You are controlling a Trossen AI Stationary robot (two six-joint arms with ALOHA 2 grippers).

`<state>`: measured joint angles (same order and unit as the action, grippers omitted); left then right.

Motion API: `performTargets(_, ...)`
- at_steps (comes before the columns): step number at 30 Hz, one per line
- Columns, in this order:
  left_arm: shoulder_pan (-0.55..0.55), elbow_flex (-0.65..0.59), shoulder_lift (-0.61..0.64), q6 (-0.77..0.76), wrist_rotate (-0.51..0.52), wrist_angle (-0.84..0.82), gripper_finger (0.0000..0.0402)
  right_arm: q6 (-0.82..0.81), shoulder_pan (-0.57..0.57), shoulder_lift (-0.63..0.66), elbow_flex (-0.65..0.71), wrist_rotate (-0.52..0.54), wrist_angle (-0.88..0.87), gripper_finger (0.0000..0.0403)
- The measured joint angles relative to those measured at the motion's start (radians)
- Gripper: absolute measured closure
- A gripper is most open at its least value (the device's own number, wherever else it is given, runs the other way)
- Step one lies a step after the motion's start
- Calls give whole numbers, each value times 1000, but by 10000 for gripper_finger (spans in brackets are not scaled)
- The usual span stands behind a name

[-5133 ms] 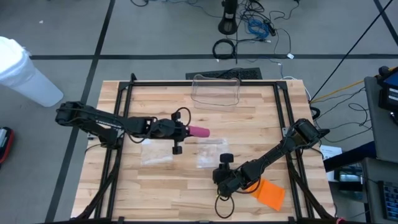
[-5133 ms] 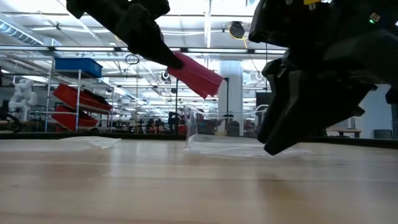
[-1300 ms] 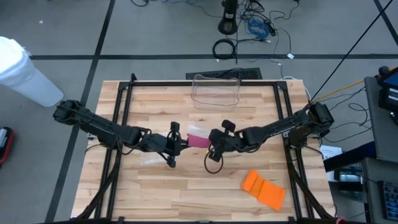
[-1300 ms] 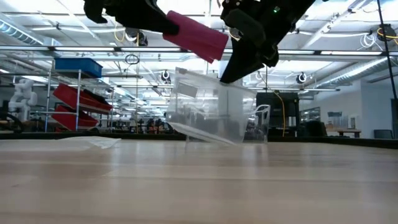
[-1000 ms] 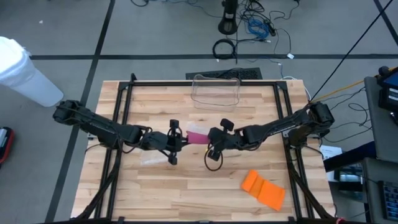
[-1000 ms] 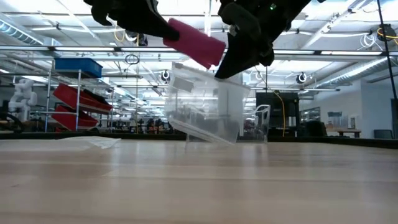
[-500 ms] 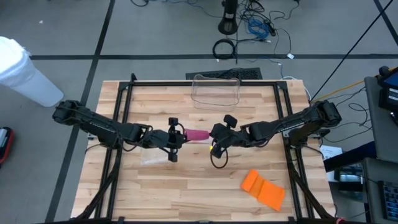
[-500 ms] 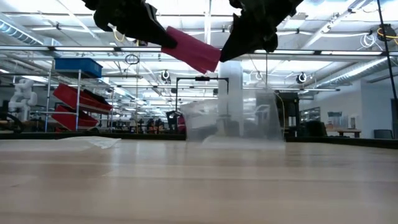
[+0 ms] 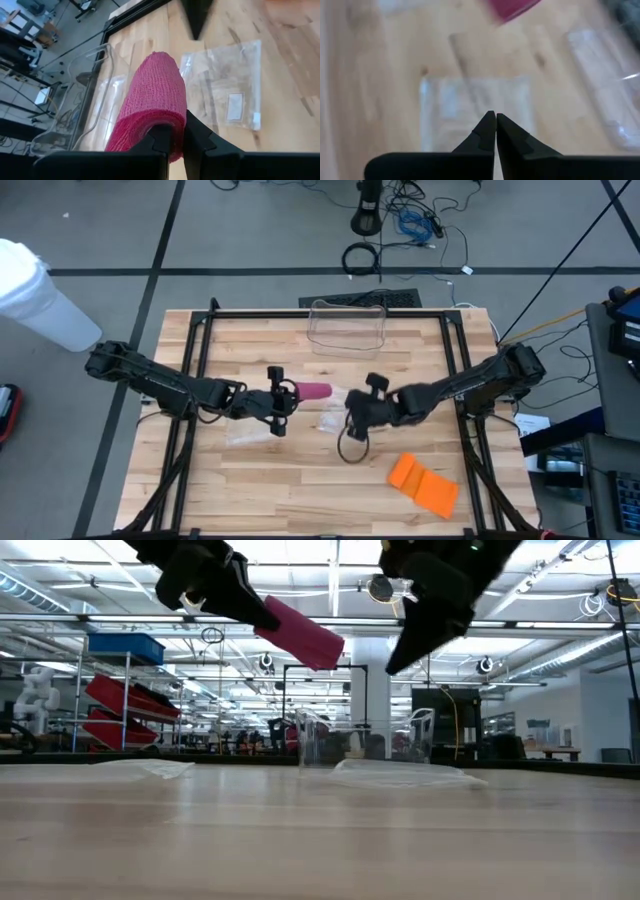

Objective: Roll bandage
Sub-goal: Put the pink bandage into the zip bag

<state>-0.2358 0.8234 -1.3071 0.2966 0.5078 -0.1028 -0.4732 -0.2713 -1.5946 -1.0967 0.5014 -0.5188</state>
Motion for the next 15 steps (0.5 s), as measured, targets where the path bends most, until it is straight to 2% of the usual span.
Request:
performTargets(3,0,0,0,-1,3,1,375,-13,-66,-52,24,5,46,388)
performTargets(7,1,0,0,-8,5,3,375,-8,-152,-126,29,97,117,368)
performTargets(15,44,0,0,-73,2,1,375,235,-276,-313,29,251,225,333)
